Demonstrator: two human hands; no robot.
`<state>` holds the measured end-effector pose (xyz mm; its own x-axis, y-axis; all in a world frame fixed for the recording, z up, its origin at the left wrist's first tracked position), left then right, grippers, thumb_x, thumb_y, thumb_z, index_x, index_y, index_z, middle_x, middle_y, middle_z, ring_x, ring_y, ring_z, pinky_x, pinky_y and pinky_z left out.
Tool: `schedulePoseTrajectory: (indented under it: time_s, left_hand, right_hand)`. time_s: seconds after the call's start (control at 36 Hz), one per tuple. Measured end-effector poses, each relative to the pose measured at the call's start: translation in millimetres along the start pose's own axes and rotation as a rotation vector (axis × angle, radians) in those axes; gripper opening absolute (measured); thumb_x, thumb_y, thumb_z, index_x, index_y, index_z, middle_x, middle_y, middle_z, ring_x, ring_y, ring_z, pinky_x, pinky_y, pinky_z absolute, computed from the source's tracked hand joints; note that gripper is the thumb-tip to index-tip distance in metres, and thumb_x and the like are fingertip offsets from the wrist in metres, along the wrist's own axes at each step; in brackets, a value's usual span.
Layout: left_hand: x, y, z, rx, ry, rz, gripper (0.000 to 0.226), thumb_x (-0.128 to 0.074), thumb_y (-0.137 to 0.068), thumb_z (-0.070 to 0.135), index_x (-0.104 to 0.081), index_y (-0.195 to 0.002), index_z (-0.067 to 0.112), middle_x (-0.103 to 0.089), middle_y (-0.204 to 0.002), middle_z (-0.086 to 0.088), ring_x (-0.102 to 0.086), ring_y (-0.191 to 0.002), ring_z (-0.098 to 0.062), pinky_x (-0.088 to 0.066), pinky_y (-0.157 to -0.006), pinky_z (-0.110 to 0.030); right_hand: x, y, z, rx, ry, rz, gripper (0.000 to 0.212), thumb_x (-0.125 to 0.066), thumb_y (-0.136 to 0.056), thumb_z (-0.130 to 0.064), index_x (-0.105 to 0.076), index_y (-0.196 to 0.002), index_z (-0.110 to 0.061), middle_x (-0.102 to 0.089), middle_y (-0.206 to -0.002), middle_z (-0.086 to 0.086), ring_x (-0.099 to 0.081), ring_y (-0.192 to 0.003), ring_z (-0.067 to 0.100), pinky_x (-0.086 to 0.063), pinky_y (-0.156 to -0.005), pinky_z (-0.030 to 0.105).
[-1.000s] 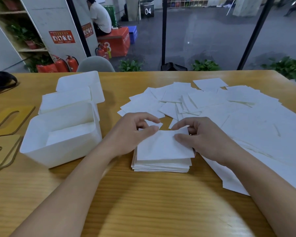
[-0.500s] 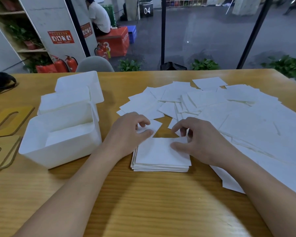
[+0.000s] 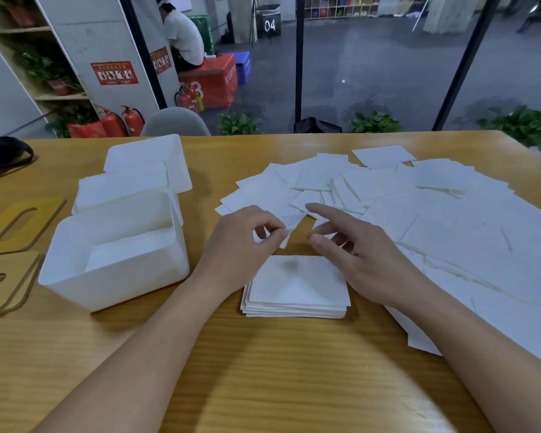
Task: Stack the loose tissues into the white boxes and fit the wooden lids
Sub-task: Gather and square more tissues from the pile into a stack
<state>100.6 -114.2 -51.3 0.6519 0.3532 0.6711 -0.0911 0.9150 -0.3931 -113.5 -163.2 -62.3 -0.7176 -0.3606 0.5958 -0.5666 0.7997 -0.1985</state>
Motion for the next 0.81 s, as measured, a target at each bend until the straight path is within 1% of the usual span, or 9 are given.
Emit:
schedulePoseTrajectory:
  time_s: [0.14,0.19,0.28,0.36,0.53,0.58,0.64,0.69,0.81]
  left_hand:
    - [-13,5,23,-0.074,0.142,-0.056,0.008,-0.079,-0.1,0.042,-0.08,-0.092,0.042,-0.074,-0.096,0.016,-0.069,-0.098,-0.015,-0.041,-0.074,-0.012]
    - [-19,7,25,-0.074,0.173,-0.106,0.008,-0.076,-0.101,0.048,-0.081,-0.096,0.043,-0.074,-0.098,0.017,-0.069,-0.101,-0.015,-0.042,-0.076,-0.014]
    - [-19,7,21,-0.054,0.169,-0.087,0.009,-0.072,-0.105,0.04,-0.079,-0.1,0.043,-0.074,-0.102,0.018,-0.068,-0.106,-0.014,-0.046,-0.079,-0.022]
    - [-7,3,16,-0.039,0.158,-0.001,0.01,-0.072,-0.105,0.025,-0.073,-0.106,0.036,-0.07,-0.114,0.016,-0.064,-0.121,-0.013,-0.045,-0.089,-0.017]
    - [-2,1,5,0.029,0.245,-0.069,0.053,-0.072,-0.102,0.056,-0.051,-0.15,0.054,-0.052,-0.152,0.032,-0.04,-0.15,0.003,-0.037,-0.115,-0.03]
    - [0,-1,0,0.066,0.302,-0.03,0.05,-0.071,-0.102,0.056,-0.052,-0.149,0.055,-0.061,-0.141,0.027,-0.051,-0.14,0.001,-0.043,-0.109,-0.031]
    - [5,-4,-5,0.084,0.362,0.042,0.032,-0.07,-0.104,0.049,-0.065,-0.136,0.05,-0.071,-0.116,0.018,-0.066,-0.112,-0.003,-0.048,-0.091,-0.029]
    - [8,-7,-9,0.079,0.381,0.062,0.016,-0.07,-0.105,0.043,-0.076,-0.12,0.043,-0.074,-0.098,0.014,-0.064,-0.085,-0.005,-0.049,-0.074,-0.027]
    - [8,-7,-13,0.095,0.436,0.029,0.013,-0.075,-0.102,0.039,-0.081,-0.113,0.036,-0.076,-0.093,0.01,-0.064,-0.079,-0.032,-0.047,-0.07,-0.035]
  right_hand:
    - [-5,3,-14,0.067,-0.045,-0.056,0.034,-0.05,-0.113,-0.056,-0.066,-0.141,-0.048,-0.072,-0.13,-0.024,-0.069,-0.114,0.011,-0.055,-0.087,0.037]
    - [-6,3,-19,0.107,-0.024,-0.044,0.028,-0.05,-0.114,-0.052,-0.073,-0.128,-0.045,-0.076,-0.122,-0.018,-0.07,-0.109,0.016,-0.057,-0.083,0.044]
    - [2,3,-16,0.097,-0.024,0.054,0.018,-0.062,-0.109,-0.049,-0.078,-0.114,-0.043,-0.077,-0.106,-0.016,-0.07,-0.094,0.014,-0.056,-0.078,0.035]
    - [11,3,-12,0.095,-0.025,0.141,0.009,-0.076,-0.102,-0.035,-0.08,-0.109,-0.038,-0.078,-0.108,-0.022,-0.073,-0.094,0.012,-0.057,-0.084,0.029]
    - [18,6,-22,0.176,-0.125,0.196,0.022,-0.08,-0.098,-0.009,-0.081,-0.1,-0.031,-0.08,-0.106,-0.014,-0.075,-0.094,0.017,-0.058,-0.085,0.025]
    - [21,7,-24,0.187,-0.149,0.207,0.022,-0.08,-0.097,-0.007,-0.081,-0.1,-0.029,-0.08,-0.105,-0.011,-0.076,-0.094,0.019,-0.059,-0.084,0.028]
    - [24,6,-22,0.179,-0.182,0.217,0.023,-0.081,-0.096,-0.007,-0.081,-0.101,-0.029,-0.08,-0.101,-0.01,-0.076,-0.09,0.02,-0.059,-0.08,0.029]
    - [25,3,-19,0.143,-0.213,0.213,0.022,-0.083,-0.095,-0.011,-0.08,-0.102,-0.031,-0.077,-0.093,-0.01,-0.071,-0.076,0.016,-0.055,-0.07,0.026]
    - [25,0,-9,0.058,-0.222,0.174,0.003,-0.081,-0.099,-0.026,-0.079,-0.1,-0.028,-0.062,-0.071,-0.016,-0.047,-0.057,0.018,-0.038,-0.054,0.024]
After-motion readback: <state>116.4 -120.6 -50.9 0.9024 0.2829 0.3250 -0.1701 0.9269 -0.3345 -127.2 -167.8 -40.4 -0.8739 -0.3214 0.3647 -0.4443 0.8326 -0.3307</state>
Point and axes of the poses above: each hand's wrist, its own y-axis away from the middle knuckle, its own x-axis out of the back of the hand, z = x × y, the point moved 7 cm from there along -y, towards the middle knuckle
